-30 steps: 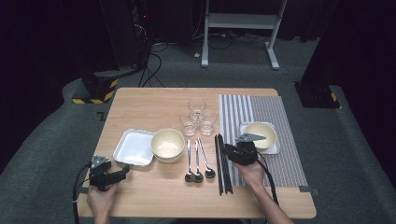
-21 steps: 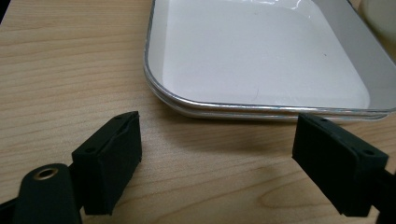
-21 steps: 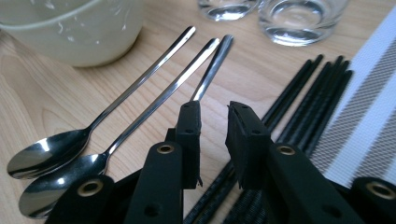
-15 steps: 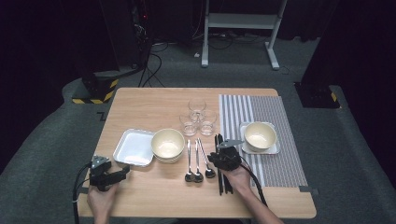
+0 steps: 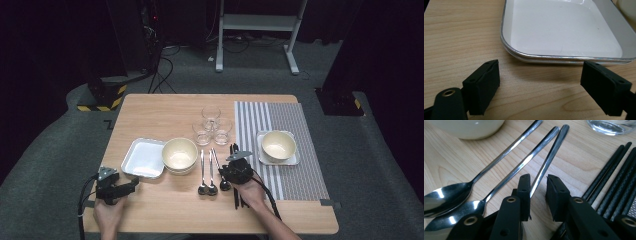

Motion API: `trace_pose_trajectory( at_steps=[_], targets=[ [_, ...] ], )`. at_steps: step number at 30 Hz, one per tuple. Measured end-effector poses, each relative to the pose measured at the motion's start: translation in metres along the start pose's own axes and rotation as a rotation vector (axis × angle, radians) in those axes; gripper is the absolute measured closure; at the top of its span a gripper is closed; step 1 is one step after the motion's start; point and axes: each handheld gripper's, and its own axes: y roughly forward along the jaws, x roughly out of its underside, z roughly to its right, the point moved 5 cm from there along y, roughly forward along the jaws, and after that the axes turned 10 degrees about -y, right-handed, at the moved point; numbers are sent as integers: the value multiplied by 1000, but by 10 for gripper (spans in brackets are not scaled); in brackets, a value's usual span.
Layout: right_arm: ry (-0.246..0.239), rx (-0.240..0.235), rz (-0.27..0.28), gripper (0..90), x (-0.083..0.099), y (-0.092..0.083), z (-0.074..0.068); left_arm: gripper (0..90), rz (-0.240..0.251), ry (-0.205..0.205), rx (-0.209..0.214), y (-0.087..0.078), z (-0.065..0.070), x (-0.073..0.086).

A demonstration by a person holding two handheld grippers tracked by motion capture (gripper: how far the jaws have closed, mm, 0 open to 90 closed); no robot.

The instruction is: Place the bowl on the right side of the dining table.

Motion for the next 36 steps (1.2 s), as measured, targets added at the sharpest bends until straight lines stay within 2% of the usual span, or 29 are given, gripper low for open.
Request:
trace_pose_trajectory(
  at_steps=[8,15,26,30,33,36],
  targets=[
    [-13,15,-12,726,-1,0,-1,161,1,1,0,0,0,0],
    [-17,8,-19,719,-3,1,-3,161,1,-1,0,0,0,0],
    [-37,31,-27,789,-4,3,0,161,0,-1,-1,0,0,0],
    [-23,30,-37,804,-4,3,0,161,1,0,0,0,0,0],
    [-36,35,-32,809,-5,3,2,162,3,-3,2,0,-1,0],
    [-28,38,-31,818,-5,4,3,163,2,-3,3,0,-1,0]
  ],
)
